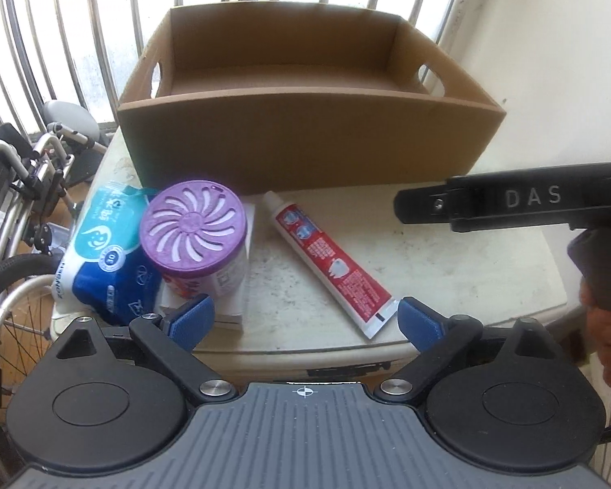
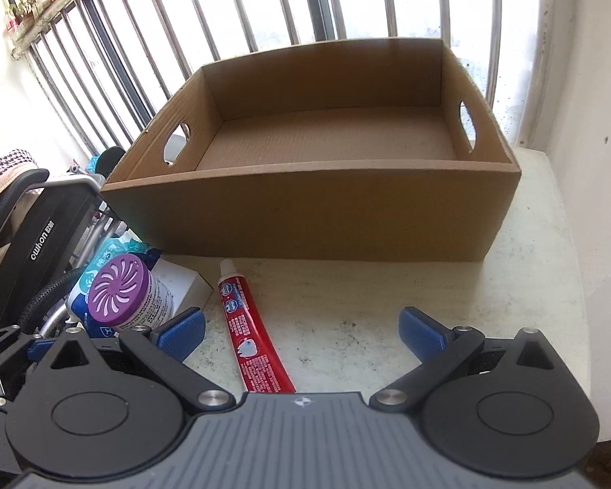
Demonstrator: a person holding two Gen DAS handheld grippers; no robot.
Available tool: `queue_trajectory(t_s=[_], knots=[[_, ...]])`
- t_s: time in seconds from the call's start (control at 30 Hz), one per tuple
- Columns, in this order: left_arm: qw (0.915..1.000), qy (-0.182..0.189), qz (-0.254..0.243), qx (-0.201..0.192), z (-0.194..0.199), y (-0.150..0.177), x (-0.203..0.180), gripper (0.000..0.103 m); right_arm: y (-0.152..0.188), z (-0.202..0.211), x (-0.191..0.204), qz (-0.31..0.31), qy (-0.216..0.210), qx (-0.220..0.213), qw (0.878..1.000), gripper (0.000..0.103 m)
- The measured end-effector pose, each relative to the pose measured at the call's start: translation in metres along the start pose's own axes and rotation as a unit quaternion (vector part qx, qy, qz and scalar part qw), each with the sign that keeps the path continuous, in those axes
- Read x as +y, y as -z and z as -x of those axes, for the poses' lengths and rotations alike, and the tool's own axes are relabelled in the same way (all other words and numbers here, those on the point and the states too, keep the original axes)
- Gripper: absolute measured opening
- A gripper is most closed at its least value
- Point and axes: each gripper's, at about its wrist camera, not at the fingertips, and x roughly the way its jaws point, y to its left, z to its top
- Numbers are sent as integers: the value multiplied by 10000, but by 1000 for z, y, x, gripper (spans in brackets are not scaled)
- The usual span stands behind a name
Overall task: Organize objects
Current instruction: 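Move the right tool toward the red toothpaste tube and lower it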
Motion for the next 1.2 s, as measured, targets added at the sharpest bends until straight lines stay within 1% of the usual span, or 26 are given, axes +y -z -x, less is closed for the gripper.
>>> queue_trajectory(t_s=[0.03, 0.1, 0.2, 0.3, 0.37, 0.5, 0.57, 0.73, 0.77, 0.87, 0.93, 1.0, 1.07, 1.1, 1.2], knots=[[10000, 20, 31, 6, -4, 0, -2, 94, -1, -6, -1, 25, -95, 70, 9999, 102], [10000, -1, 96, -3, -10, 0, -8, 89, -5, -15, -1, 90, -271, 173, 9994, 101], [9999, -97, 140, -21, -18, 0, -15, 84, -9, -27, 0, 223, -510, 361, 9978, 99], [9996, -227, 171, 17, -27, 2, -20, 79, -14, -40, 2, 275, -714, 645, 9950, 96], [9993, -275, 245, 25, -31, 4, -21, 77, -18, -48, 3, 304, -834, 843, 9925, 94], [9990, -252, 351, 114, -39, 8, -23, 72, -25, -57, 7, 421, -980, 1119, 9880, 89], [9988, -210, 428, 100, -41, 10, -22, 71, -29, -62, 10, 497, -1047, 1242, 9855, 86], [9988, -91, 480, -13, -44, 15, -20, 66, -34, -73, 21, 709, -1198, 1434, 9798, 78], [9989, -87, 462, 1, -45, 15, -20, 65, -35, -77, 24, 763, -1229, 1488, 9782, 76], [9990, -38, 452, 51, -49, 16, -20, 58, -35, -83, 28, 873, -1285, 1580, 9751, 74], [9989, 4, 459, 61, -52, 16, -19, 55, -35, -88, 31, 938, -1278, 1612, 9741, 70], [9990, 38, 421, 105, -56, 16, -19, 49, -36, -91, 32, 966, -1275, 1621, 9737, 69], [9991, 57, 375, 170, -60, 17, -20, 45, -37, -95, 35, 1020, -1319, 1640, 9723, 65], [9991, 81, 371, 205, -62, 17, -20, 43, -37, -96, 36, 1056, -1333, 1644, 9716, 64], [9994, 87, 315, 148, -62, 18, -21, 42, -35, -100, 42, 1231, -1333, 1676, 9690, 58]])
